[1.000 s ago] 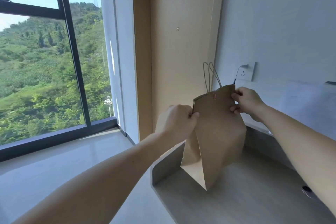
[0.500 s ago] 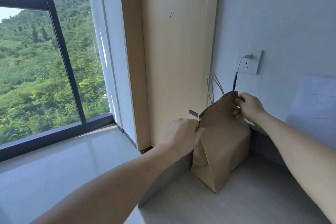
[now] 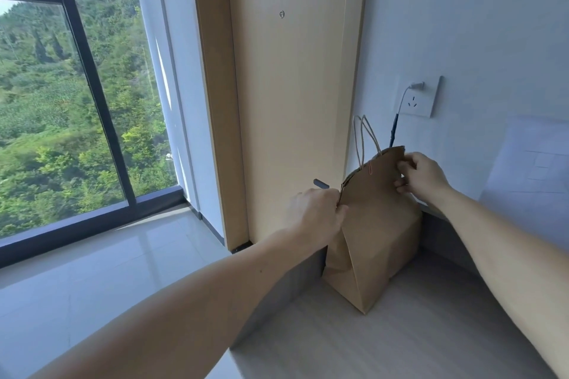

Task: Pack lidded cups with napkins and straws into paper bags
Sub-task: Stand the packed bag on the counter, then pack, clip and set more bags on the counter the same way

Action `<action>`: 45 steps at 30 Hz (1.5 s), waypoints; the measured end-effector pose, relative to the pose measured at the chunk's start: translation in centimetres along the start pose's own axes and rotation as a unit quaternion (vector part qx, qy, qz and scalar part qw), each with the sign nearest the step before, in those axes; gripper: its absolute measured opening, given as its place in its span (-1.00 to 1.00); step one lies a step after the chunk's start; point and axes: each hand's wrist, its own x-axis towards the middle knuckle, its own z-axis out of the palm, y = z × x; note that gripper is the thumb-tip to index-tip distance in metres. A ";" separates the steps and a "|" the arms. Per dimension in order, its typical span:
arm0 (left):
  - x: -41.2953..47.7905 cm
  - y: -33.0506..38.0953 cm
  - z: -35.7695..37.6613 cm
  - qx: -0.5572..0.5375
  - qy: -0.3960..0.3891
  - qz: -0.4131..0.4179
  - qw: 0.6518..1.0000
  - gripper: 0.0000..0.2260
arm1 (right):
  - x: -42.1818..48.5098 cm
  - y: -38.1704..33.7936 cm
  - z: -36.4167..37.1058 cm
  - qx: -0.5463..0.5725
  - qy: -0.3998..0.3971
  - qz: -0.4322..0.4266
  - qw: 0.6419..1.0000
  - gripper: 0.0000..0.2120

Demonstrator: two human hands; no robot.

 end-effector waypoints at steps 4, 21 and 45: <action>0.0 0.1 -0.1 -0.014 0.000 0.016 1.000 -0.82 | -2.8 -1.1 -0.1 -0.034 -0.019 0.013 0.999 -0.47; -9.3 13.2 0.3 0.005 -0.084 0.295 0.952 -0.35 | -32.6 -6.7 -14.9 -0.431 -0.023 0.134 0.892 -0.43; -39.0 58.3 0.5 -0.051 -0.234 0.490 0.838 -0.32 | -75.9 0.4 -49.5 -0.369 0.191 0.345 0.842 -0.44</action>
